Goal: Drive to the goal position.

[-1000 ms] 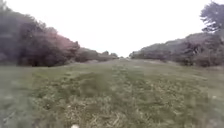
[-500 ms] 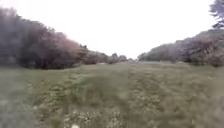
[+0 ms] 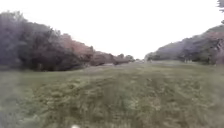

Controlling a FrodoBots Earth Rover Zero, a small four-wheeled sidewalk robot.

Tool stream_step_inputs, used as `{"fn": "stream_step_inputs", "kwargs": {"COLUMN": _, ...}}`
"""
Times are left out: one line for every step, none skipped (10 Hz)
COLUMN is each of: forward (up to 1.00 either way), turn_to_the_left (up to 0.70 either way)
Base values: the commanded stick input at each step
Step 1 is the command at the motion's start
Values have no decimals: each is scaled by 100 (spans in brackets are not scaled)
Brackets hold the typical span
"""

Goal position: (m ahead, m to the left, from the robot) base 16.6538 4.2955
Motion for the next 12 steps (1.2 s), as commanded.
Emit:
{"fn": "stream_step_inputs", "kwargs": {"forward": 0, "turn_to_the_left": 0}}
{"fn": "stream_step_inputs", "kwargs": {"forward": 0, "turn_to_the_left": 0}}
{"fn": "stream_step_inputs", "kwargs": {"forward": 0, "turn_to_the_left": 0}}
{"fn": "stream_step_inputs", "kwargs": {"forward": 0, "turn_to_the_left": 0}}
{"fn": "stream_step_inputs", "kwargs": {"forward": 0, "turn_to_the_left": 0}}
{"fn": "stream_step_inputs", "kwargs": {"forward": 0, "turn_to_the_left": 0}}
{"fn": "stream_step_inputs", "kwargs": {"forward": 0, "turn_to_the_left": 0}}
{"fn": "stream_step_inputs", "kwargs": {"forward": 0, "turn_to_the_left": 0}}
{"fn": "stream_step_inputs", "kwargs": {"forward": 0, "turn_to_the_left": 0}}
{"fn": "stream_step_inputs", "kwargs": {"forward": 2, "turn_to_the_left": 0}}
{"fn": "stream_step_inputs", "kwargs": {"forward": 31, "turn_to_the_left": 0}}
{"fn": "stream_step_inputs", "kwargs": {"forward": 60, "turn_to_the_left": 0}}
